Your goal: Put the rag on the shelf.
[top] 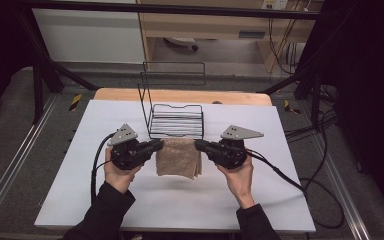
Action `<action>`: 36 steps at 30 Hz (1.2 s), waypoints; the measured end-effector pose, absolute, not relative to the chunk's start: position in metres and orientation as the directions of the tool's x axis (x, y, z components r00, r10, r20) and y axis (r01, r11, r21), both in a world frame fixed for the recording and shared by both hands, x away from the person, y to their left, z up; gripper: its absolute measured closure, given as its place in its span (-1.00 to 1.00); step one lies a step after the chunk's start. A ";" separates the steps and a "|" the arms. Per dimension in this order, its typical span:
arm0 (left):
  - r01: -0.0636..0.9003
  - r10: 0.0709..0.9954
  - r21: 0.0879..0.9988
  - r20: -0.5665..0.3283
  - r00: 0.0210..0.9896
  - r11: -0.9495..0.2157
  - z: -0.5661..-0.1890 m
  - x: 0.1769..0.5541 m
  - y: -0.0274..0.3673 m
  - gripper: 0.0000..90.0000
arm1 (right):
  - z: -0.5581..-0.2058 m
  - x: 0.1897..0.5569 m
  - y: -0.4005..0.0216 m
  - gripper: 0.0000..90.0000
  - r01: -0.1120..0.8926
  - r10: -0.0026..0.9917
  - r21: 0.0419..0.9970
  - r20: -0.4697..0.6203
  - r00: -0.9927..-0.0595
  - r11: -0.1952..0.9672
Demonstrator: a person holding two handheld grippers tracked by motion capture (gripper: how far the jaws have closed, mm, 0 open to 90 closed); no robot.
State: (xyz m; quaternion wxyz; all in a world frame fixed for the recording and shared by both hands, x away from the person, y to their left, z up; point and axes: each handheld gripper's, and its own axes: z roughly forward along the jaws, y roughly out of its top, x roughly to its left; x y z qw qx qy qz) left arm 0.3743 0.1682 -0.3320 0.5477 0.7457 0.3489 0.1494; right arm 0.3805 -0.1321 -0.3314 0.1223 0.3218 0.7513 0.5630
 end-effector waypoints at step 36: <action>0.243 0.698 0.969 -0.149 0.701 -0.038 -0.276 0.388 0.168 0.86 | -0.267 0.388 -0.131 0.91 0.204 0.655 0.974 0.089 -0.751 0.102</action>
